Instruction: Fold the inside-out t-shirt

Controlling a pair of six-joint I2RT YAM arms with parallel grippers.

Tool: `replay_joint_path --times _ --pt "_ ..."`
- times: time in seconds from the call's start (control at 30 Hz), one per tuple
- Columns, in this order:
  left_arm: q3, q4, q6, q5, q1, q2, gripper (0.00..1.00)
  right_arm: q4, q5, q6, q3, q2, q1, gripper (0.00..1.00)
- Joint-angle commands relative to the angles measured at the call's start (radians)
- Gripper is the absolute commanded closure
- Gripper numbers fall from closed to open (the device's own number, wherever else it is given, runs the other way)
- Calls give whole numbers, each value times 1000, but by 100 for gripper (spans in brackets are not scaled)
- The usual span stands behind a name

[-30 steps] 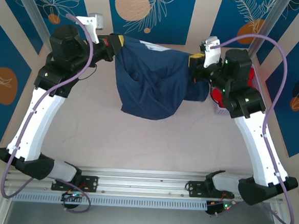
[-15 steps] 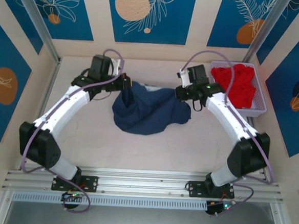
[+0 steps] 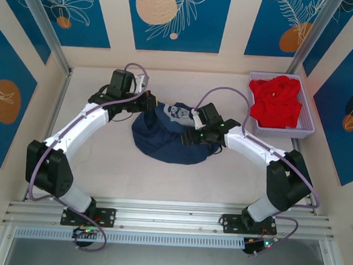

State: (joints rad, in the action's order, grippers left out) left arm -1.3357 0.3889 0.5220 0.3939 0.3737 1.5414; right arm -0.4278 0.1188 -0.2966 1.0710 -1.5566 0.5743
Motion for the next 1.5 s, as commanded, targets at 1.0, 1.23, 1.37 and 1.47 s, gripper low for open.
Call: replay_joint_path --times 1.0,1.23,1.37,1.47 --pt "49 -145 -38 -18 79 236 35 110 -433 -111 24 -14 -269 100" --pt "-92 -64 -61 -83 111 389 55 110 -414 -108 12 1 -271 100" --pt "-88 -62 -72 -100 100 365 84 65 -384 -79 32 42 -289 100" --pt "-73 -76 -81 -29 67 269 97 -1 -365 -48 61 104 -318 100"
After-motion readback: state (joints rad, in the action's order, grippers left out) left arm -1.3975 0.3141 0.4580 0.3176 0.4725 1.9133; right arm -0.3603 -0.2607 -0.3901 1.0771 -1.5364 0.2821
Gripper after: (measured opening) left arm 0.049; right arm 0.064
